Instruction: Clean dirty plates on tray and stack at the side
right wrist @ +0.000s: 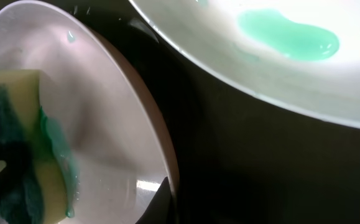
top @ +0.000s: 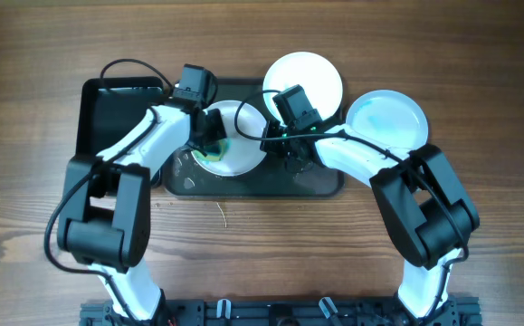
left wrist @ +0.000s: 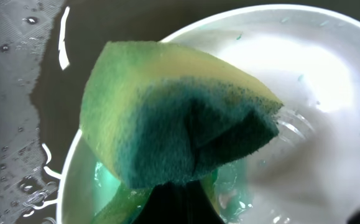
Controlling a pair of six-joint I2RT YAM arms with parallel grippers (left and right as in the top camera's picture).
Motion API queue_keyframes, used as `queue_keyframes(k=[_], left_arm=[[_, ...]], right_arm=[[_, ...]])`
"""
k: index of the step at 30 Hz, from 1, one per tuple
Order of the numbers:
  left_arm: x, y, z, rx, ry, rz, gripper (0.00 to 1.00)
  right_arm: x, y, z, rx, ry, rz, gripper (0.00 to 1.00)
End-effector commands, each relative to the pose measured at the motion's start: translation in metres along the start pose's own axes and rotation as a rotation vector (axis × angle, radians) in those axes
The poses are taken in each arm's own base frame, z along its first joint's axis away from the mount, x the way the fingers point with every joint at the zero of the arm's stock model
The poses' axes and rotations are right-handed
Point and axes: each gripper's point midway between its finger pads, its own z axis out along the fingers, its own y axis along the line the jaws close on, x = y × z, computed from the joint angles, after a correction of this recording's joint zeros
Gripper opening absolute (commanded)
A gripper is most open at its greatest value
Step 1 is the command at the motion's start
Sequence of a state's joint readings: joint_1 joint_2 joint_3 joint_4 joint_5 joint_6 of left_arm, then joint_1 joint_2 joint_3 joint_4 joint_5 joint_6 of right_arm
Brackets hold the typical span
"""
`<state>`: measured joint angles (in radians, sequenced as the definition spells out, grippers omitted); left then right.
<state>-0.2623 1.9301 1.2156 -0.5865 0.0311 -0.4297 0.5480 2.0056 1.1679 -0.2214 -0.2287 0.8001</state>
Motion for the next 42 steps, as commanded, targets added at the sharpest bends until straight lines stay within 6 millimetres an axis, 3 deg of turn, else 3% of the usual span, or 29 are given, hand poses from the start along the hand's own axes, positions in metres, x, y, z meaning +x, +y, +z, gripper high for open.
queue_keyframes(k=[1, 5, 8, 14, 16, 20, 23, 31, 37, 42], left_arm=[[0.058, -0.012, 0.044, 0.039, 0.216, 0.009, 0.04], [0.075, -0.061, 0.03, 0.348, 0.311, 0.138, 0.04], [0.068, -0.066, 0.028, 0.385, 0.288, 0.155, 0.04], [0.037, -0.04, 0.032, 0.23, 0.205, 0.05, 0.04], [0.028, -0.017, 0.031, 0.086, 0.181, -0.022, 0.04], [0.027, 0.018, 0.025, -0.127, 0.162, -0.097, 0.04], [0.038, 0.024, 0.022, -0.149, 0.206, -0.092, 0.04], [0.071, -0.038, 0.008, 0.281, 0.387, 0.218, 0.04], [0.082, -0.063, -0.006, 0.47, 0.422, 0.305, 0.04], [0.075, -0.07, -0.006, 0.507, 0.389, 0.312, 0.04]], right_arm=[[0.023, -0.013, 0.012, 0.032, 0.077, 0.023, 0.04], [0.023, -0.014, 0.012, 0.033, 0.077, 0.021, 0.04], [0.024, -0.014, 0.012, 0.035, 0.08, 0.021, 0.04], [0.028, -0.013, 0.011, 0.025, 0.104, 0.024, 0.04], [0.033, -0.011, 0.011, 0.013, 0.129, 0.027, 0.04], [0.044, -0.009, 0.009, -0.008, 0.184, 0.029, 0.04], [0.05, -0.003, 0.008, -0.048, 0.221, -0.013, 0.04], [0.06, 0.013, 0.0, -0.185, 0.303, -0.122, 0.05], [0.06, 0.013, -0.001, -0.191, 0.306, -0.124, 0.04], [0.06, 0.013, -0.001, -0.19, 0.306, -0.124, 0.04]])
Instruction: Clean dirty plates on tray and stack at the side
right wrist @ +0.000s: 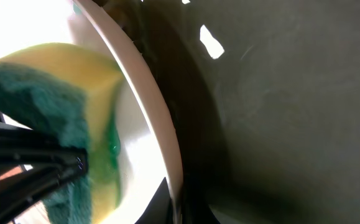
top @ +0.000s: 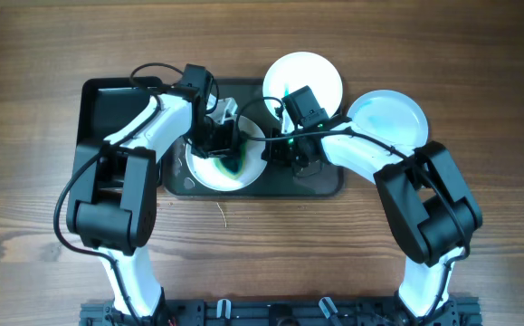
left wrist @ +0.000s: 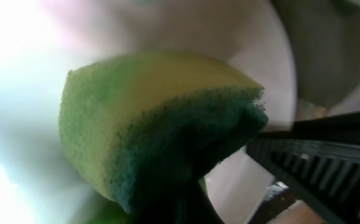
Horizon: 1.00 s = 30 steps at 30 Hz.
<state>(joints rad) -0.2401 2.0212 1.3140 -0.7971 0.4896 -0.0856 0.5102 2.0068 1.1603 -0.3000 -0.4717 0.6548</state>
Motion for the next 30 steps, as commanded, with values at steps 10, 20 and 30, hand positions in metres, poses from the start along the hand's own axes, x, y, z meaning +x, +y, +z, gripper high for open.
queue_keyframes(k=[10, 20, 30], left_arm=[[-0.022, 0.044, 0.011, -0.244, -0.126, -0.199, 0.04], [0.006, 0.126, -0.041, -0.785, -0.21, -0.501, 0.04], [0.025, 0.117, -0.037, -0.742, -0.062, -0.393, 0.04]], right_arm=[[0.023, 0.006, 0.014, -0.046, 0.088, -0.03, 0.04], [0.021, 0.002, 0.014, -0.021, 0.076, -0.007, 0.04], [0.008, -0.006, 0.008, -0.019, 0.043, 0.019, 0.04]])
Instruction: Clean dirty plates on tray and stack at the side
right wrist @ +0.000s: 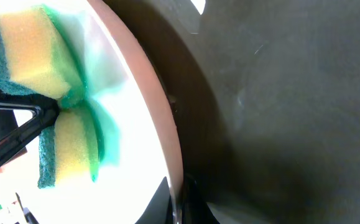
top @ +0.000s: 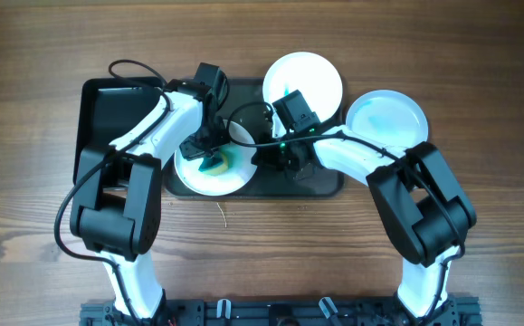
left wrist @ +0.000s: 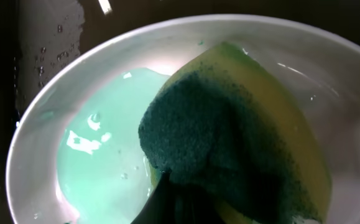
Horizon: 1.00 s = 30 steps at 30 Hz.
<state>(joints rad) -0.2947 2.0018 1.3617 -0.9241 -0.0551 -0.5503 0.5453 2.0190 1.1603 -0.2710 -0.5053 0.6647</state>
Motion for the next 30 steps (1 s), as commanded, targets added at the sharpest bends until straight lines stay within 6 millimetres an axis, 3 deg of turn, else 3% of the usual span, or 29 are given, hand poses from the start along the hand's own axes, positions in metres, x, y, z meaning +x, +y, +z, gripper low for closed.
queue_keyframes(k=[1, 7, 9, 12, 14, 17, 20, 23, 27, 30], left_arm=[[0.001, 0.054, 0.02, -0.212, 0.017, 0.043, 0.04], [-0.005, 0.048, 0.007, -0.157, -0.018, 0.034, 0.04], [0.007, 0.023, 0.0, -0.008, 0.042, 0.137, 0.04], [0.04, -0.028, -0.017, 0.315, 0.16, 0.39, 0.04], [0.05, -0.041, -0.022, 0.398, 0.183, 0.452, 0.04], [0.045, -0.046, -0.022, 0.406, 0.155, 0.462, 0.04], [0.02, -0.034, -0.014, 0.302, 0.069, 0.368, 0.04], [-0.014, -0.005, -0.009, 0.101, -0.063, 0.21, 0.04], [-0.052, 0.04, -0.023, -0.175, -0.246, 0.053, 0.04], [-0.06, 0.057, -0.034, -0.267, -0.297, -0.025, 0.04]], right_arm=[[-0.005, -0.023, -0.003, 0.019, 0.006, 0.051, 0.04], [-0.017, -0.035, -0.009, 0.043, -0.03, 0.083, 0.04], [-0.017, -0.037, -0.01, 0.051, -0.035, 0.097, 0.04], [-0.017, -0.038, -0.01, 0.056, -0.037, 0.105, 0.04], [-0.017, -0.038, -0.01, 0.058, -0.035, 0.106, 0.04], [-0.016, -0.039, -0.01, 0.06, -0.031, 0.107, 0.04], [-0.016, -0.039, -0.01, 0.061, -0.031, 0.108, 0.04], [-0.016, -0.039, -0.01, 0.061, -0.031, 0.108, 0.04], [-0.016, -0.039, -0.01, 0.061, -0.031, 0.107, 0.04], [-0.016, -0.039, -0.01, 0.061, -0.032, 0.107, 0.04]])
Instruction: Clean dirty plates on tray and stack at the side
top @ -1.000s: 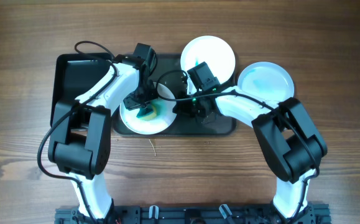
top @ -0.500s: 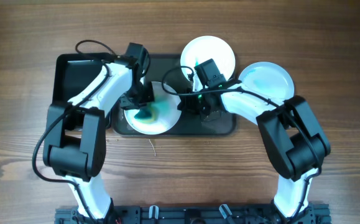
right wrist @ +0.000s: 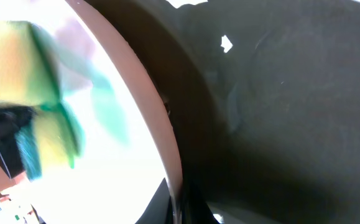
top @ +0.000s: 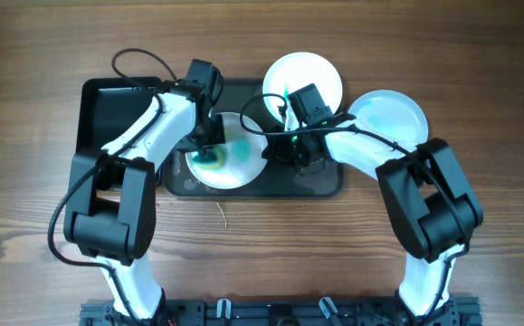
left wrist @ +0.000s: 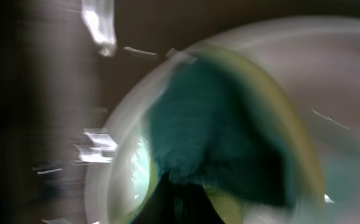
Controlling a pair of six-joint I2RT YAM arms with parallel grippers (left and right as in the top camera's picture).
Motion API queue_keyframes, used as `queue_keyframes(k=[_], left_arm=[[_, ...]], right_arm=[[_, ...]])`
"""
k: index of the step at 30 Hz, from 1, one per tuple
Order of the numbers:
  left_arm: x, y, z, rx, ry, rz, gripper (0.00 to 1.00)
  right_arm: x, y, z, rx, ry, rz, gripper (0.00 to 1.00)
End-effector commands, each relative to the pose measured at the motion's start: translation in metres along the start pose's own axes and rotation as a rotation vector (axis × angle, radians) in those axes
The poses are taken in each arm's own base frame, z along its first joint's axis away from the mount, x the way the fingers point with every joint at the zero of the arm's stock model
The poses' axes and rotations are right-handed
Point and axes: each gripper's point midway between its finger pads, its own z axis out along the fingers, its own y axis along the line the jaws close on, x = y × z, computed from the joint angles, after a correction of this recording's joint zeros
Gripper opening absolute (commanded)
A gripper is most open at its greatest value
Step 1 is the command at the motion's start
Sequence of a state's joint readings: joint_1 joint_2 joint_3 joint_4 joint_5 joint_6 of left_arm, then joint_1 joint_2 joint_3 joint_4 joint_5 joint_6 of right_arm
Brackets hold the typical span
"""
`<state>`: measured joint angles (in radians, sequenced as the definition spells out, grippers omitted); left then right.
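Note:
A white plate (top: 239,163) smeared with green soap lies on the dark tray (top: 320,181). My left gripper (top: 209,152) is shut on a yellow and green sponge (left wrist: 229,130), pressed on the plate's left part (left wrist: 347,74). The sponge (right wrist: 24,124) also shows in the right wrist view. My right gripper (top: 284,149) is shut on the plate's right rim (right wrist: 161,124), one finger on each side. The left wrist view is blurred.
A clean white plate (top: 303,78) sits behind the tray's right end. Another white plate (top: 386,118) with a green soap film lies on the wood to the right. A black bin (top: 108,109) joins the tray on the left.
The sponge in my left gripper has shifted from the plate's lower middle to its upper left edge. The plate sits slightly further right. My right gripper still grips the rim.
My left gripper held the sponge on the plate's left part while the right held its rim. Then the sponge was at the plate's right, then at its lower middle with soap spread across, and now at the upper left. The right grip has stayed throughout.

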<state>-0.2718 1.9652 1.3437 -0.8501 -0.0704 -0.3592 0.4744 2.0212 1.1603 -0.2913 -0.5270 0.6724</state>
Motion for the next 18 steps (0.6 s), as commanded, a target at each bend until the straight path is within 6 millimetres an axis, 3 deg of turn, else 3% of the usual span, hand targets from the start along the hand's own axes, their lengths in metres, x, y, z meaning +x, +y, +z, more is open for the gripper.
queue_keyframes(k=[1, 5, 9, 14, 18], left_arm=[[-0.03, 0.063, -0.025, -0.329, -0.178, -0.191, 0.04], [-0.006, 0.042, -0.018, -0.225, -0.06, -0.172, 0.04], [0.022, -0.01, -0.015, 0.037, 0.102, -0.02, 0.04], [0.053, -0.077, -0.035, 0.439, 0.229, 0.229, 0.04], [0.049, -0.087, -0.037, 0.486, 0.2, 0.263, 0.04]], right_arm=[[-0.003, -0.019, 0.003, 0.062, -0.02, 0.032, 0.04], [-0.003, -0.019, 0.003, 0.062, -0.02, 0.032, 0.04], [-0.003, -0.019, 0.003, 0.061, -0.02, 0.032, 0.04], [-0.003, -0.019, 0.003, 0.061, -0.02, 0.032, 0.04], [-0.002, -0.019, 0.003, 0.062, -0.018, 0.033, 0.04]])
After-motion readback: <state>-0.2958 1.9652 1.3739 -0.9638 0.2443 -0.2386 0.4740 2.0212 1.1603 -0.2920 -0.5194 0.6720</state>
